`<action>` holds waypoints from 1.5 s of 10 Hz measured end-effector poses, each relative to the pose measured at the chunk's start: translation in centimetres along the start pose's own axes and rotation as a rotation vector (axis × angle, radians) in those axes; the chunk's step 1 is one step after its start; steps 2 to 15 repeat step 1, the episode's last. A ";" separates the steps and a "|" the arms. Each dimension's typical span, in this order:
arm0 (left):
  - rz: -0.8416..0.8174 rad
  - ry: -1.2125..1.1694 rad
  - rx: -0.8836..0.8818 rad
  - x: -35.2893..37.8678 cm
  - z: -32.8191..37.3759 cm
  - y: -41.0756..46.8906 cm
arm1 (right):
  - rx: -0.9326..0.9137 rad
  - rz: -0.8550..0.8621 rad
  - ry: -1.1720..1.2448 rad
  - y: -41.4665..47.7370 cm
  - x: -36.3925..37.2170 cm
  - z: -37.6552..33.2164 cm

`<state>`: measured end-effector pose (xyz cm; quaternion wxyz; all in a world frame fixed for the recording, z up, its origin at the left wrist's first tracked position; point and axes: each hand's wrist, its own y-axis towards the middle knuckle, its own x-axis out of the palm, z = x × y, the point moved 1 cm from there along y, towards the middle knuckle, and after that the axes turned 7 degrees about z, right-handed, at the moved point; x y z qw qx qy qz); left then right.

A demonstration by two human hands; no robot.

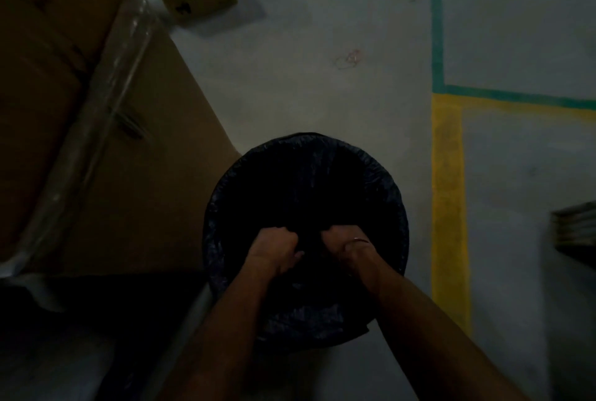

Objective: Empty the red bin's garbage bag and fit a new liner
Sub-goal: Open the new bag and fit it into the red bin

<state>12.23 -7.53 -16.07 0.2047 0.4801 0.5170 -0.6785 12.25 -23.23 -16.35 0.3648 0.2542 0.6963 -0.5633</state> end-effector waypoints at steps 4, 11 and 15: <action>0.464 -0.025 0.052 -4.8 0.0 -2.6 | -0.024 0.456 0.078 -2.6 -5.6 0.0; 0.464 -0.025 0.052 -4.8 0.0 -2.6 | -0.024 0.456 0.078 -2.6 -5.6 0.0; 0.464 -0.025 0.052 -4.8 0.0 -2.6 | -0.024 0.456 0.078 -2.6 -5.6 0.0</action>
